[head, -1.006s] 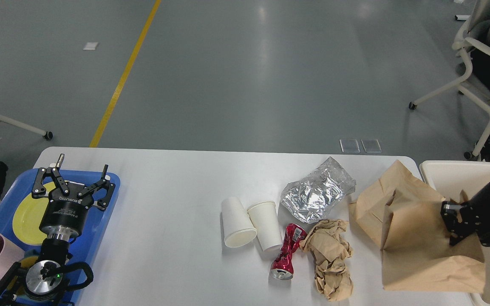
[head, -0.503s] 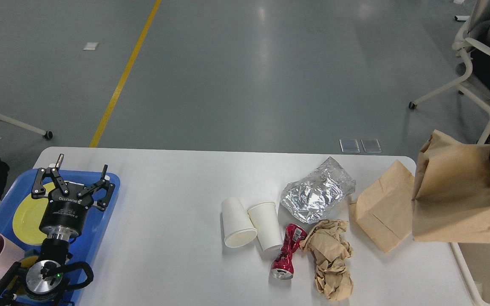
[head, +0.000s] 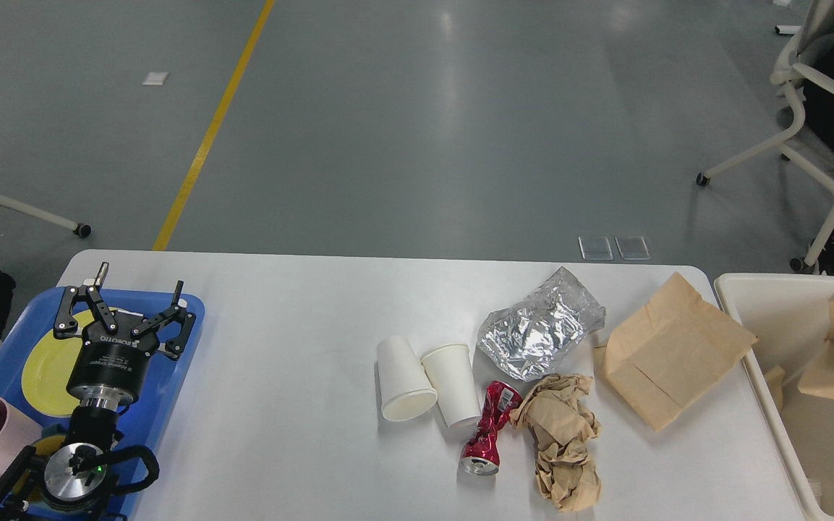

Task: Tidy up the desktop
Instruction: 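Grasp and lift the brown paper bag with the right gripper, then drop the brown paper bag into the white bin and open the right gripper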

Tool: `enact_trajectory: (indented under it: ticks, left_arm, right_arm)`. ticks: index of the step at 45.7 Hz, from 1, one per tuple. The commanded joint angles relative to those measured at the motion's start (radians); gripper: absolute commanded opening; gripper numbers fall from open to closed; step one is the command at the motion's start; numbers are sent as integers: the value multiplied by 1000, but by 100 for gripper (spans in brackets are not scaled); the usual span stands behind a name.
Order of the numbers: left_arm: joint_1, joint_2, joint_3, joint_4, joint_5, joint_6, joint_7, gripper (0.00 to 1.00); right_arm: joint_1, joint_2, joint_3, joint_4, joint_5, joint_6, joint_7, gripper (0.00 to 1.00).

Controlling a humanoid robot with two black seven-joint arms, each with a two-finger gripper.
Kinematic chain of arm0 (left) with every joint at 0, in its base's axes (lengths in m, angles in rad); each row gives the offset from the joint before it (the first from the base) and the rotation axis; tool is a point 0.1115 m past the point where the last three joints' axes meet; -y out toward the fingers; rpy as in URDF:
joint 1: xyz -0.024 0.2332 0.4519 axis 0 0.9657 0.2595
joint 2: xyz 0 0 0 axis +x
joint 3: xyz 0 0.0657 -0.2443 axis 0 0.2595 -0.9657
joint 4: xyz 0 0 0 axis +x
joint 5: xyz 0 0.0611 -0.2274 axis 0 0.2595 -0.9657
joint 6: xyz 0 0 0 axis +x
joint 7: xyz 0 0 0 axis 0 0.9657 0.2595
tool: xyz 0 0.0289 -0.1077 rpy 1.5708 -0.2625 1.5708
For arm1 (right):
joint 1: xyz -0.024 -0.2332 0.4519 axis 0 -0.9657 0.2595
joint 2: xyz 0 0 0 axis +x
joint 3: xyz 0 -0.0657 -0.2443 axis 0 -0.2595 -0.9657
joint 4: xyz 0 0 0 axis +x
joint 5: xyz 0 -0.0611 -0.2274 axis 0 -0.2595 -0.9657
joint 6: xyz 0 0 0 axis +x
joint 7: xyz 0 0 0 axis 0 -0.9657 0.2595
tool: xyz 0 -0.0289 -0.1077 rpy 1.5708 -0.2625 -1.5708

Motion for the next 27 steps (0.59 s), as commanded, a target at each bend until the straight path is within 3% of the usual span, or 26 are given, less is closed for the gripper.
enact_trajectory:
  ticks: [1,7,12,19,27]
  left_arm:
    - [0,0,0,0,0,0,0,96]
    - [0,0,0,-1,0,-1,0,96]
    - [0,0,0,0,1,-1,0,96]
    - [0,0,0,0,0,0,0,96]
    - [0,0,0,0,0,0,0,96]
  right_arm:
    - [-281,65,163,-258,0,-25,-2,0]
    - [-570,193,255,-589,0,-28,-2,0]
    - [-743,282,377,-762,-1,-33,-2,0]
    - [-803,336,414,-782,-1,-106,-10,0]
    - [-834,351,415,-774,-3,-114,-10,0]
